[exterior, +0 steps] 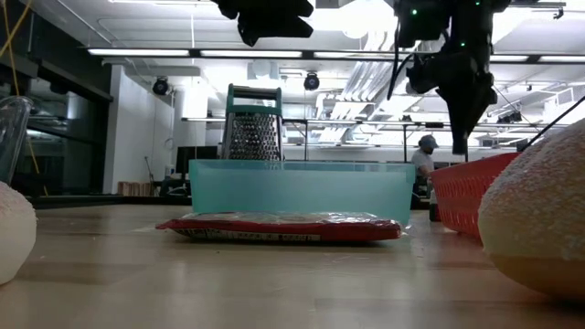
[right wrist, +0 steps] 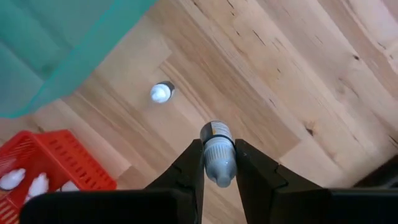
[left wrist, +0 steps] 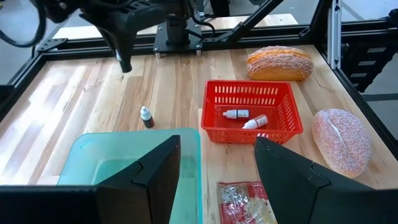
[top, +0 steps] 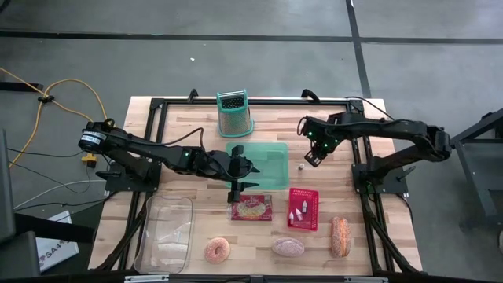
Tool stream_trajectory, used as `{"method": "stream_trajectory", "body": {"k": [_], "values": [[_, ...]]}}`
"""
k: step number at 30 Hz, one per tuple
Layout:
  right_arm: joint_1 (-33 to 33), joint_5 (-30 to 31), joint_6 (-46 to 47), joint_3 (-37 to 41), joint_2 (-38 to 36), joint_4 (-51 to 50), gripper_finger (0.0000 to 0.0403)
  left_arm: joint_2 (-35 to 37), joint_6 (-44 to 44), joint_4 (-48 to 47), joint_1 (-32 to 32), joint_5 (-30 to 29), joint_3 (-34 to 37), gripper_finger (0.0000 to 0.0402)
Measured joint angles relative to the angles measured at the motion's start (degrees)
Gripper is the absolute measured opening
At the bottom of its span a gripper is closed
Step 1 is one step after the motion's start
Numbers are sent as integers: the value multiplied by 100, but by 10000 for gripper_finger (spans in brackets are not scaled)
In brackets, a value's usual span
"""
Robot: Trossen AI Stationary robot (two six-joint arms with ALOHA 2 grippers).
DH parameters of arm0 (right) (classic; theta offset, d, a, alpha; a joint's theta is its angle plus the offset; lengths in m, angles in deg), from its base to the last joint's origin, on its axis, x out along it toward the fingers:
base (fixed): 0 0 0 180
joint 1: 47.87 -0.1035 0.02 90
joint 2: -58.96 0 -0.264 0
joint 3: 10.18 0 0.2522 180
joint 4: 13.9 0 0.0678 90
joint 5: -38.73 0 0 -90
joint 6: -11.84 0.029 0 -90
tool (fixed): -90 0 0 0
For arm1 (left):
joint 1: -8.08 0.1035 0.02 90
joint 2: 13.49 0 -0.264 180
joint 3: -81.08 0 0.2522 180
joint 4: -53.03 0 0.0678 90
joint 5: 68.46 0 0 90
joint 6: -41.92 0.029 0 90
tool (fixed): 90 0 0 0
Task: Pick & Place Food Item
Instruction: Put the top red food coloring bottle into the red bin
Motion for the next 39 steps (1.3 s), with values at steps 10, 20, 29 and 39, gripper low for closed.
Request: {"method": "stream_trajectory", "body": {"k": [10,20,29,39], "values": [[-977,0,543,0,7,2,64,0,0,0,0,-1,0,198],[-2205,0,1383,2,7,203,64,0,0,0,0,-2,0,198],[-3084,-8,1567,7,57,562,64,0,0,0,0,0,0,198],[-3644,-259,1512,9,411,887,64,0,0,0,0,-2,0,198]]}}
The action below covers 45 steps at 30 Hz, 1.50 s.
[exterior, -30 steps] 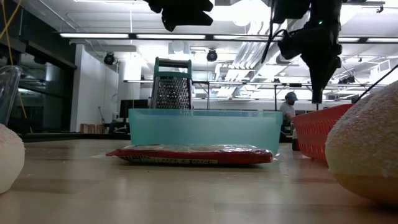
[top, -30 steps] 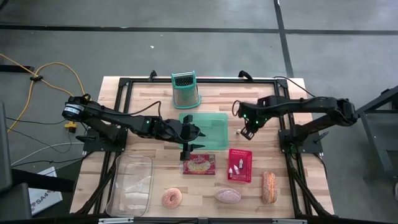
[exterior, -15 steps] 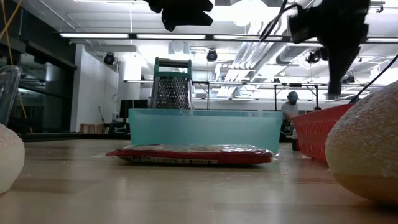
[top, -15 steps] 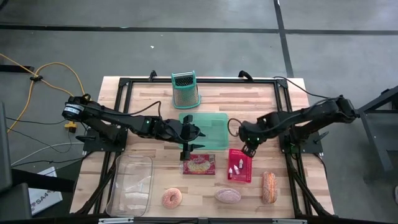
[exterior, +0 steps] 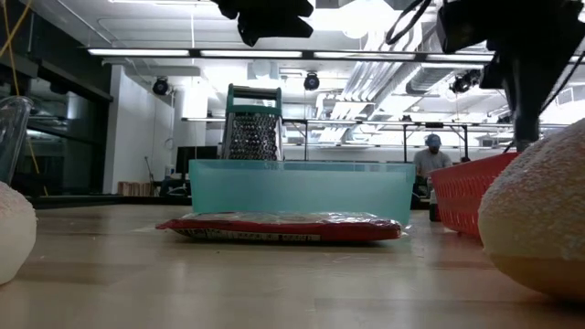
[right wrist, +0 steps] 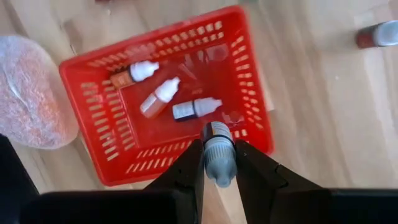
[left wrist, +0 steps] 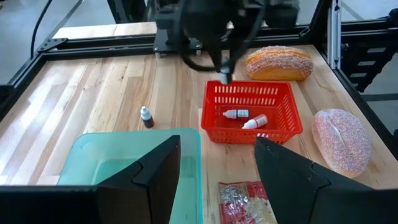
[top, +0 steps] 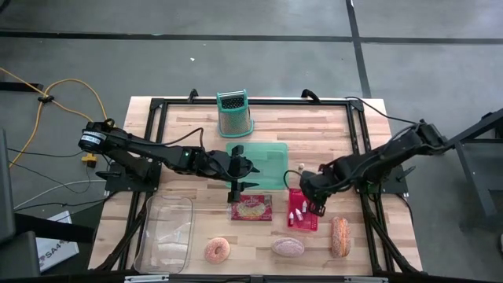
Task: Pick & Place Food Item
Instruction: Put the top red food coloring bottle into the red bin
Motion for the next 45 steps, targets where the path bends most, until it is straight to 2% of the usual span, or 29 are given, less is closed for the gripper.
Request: {"method": "stream_trajectory", "body": {"k": [8,19,24,38,45], "values": [[-234,-54,-255,-2,420,561,64,-2,0,2,0,1,0,198],[-243,56,-447,-2,583,588,64,-2,0,2,0,1,0,198],[-414,292,-213,-2,628,542,64,-2,0,2,0,0,0,198],[-588,114,159,-2,1406,707,64,-2,0,2,0,0,0,198],[-588,108,208,-2,1434,848,64,-2,0,2,0,0,0,198]]}}
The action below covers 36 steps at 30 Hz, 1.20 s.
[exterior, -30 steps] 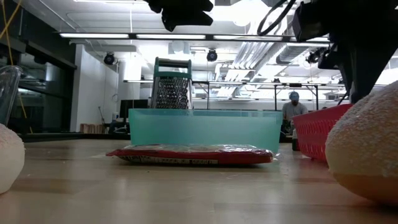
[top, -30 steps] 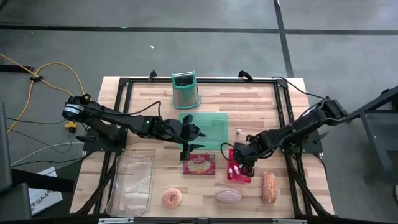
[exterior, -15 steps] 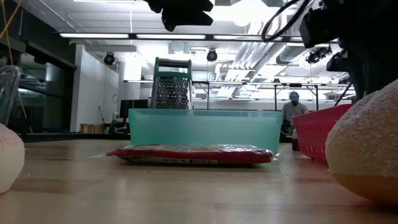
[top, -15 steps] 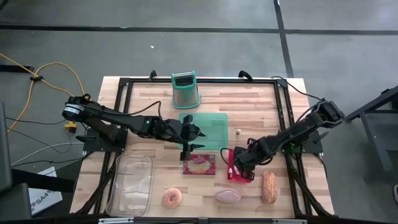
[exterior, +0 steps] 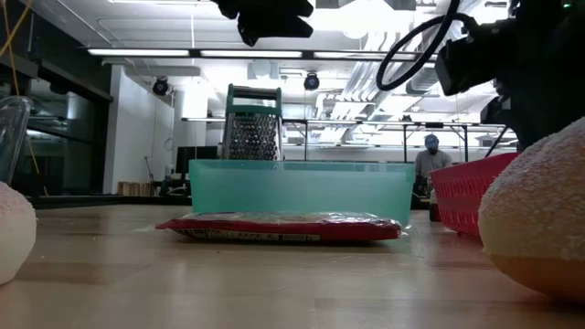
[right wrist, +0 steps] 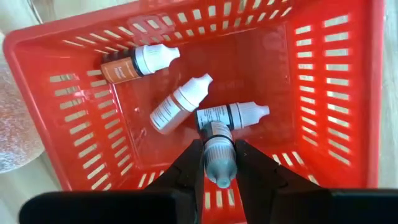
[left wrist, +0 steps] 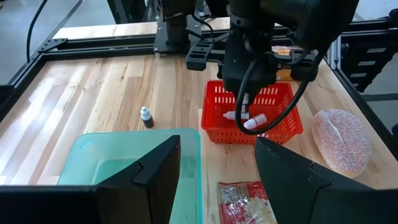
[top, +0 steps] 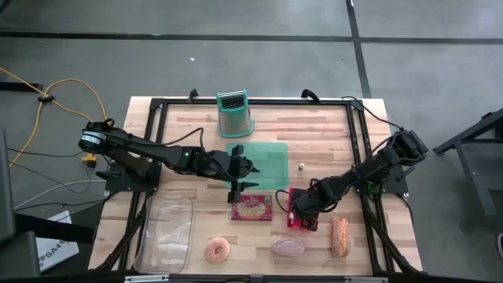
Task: Pick & Place Food Item
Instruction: Put the top red food coloring bottle into the red bin, then put the red food coloring bottle into the red bin
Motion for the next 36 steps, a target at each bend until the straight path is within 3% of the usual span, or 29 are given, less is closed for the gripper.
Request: {"method": "stream_trajectory", "body": {"k": [26,36], "values": [[0,-103,-75,0,0,66,66,0,-1,0,0,2,0,198],[0,-103,-44,0,0,81,140,0,0,-1,0,0,0,198]]}}
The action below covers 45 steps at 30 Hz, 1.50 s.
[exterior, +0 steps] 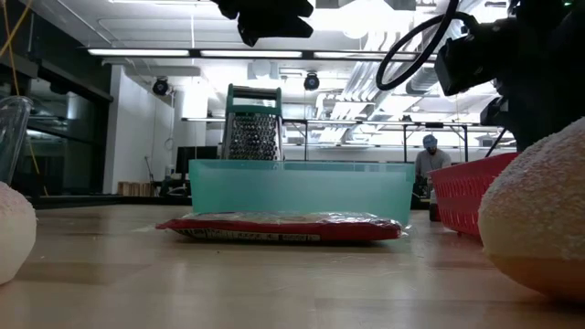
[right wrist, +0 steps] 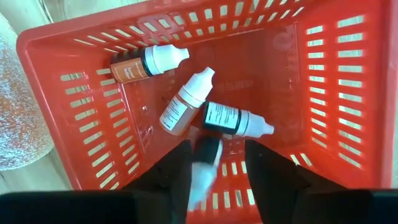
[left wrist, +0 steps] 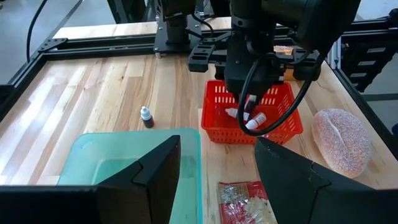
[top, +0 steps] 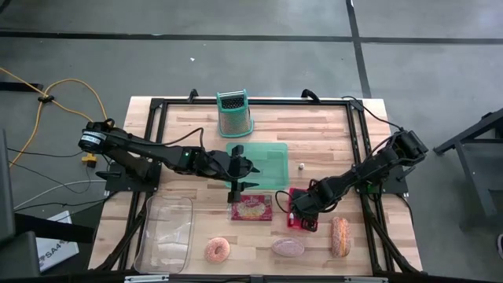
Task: Pick & Place Food Item
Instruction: Put the red food coloring bottle into the red bin
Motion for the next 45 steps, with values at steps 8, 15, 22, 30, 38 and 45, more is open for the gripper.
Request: {"method": "stream_trajectory", "body": {"k": [8,15,22,30,38,45], "values": [[3,0,11,0,0,55,161,0,-1,0,0,0,0,198],[125,-22,11,0,0,59,161,0,-1,1,0,0,0,198],[215,-216,-16,0,-5,56,161,0,0,-1,0,0,0,198],[407,-339,-163,0,-560,-11,161,0,0,-1,0,2,0,198],[462,-311,-181,0,-1310,-177,161,0,-1,0,0,1,0,198],[375,-281,-165,0,-1453,-267,161,0,-1,0,0,1,0,198]]}}
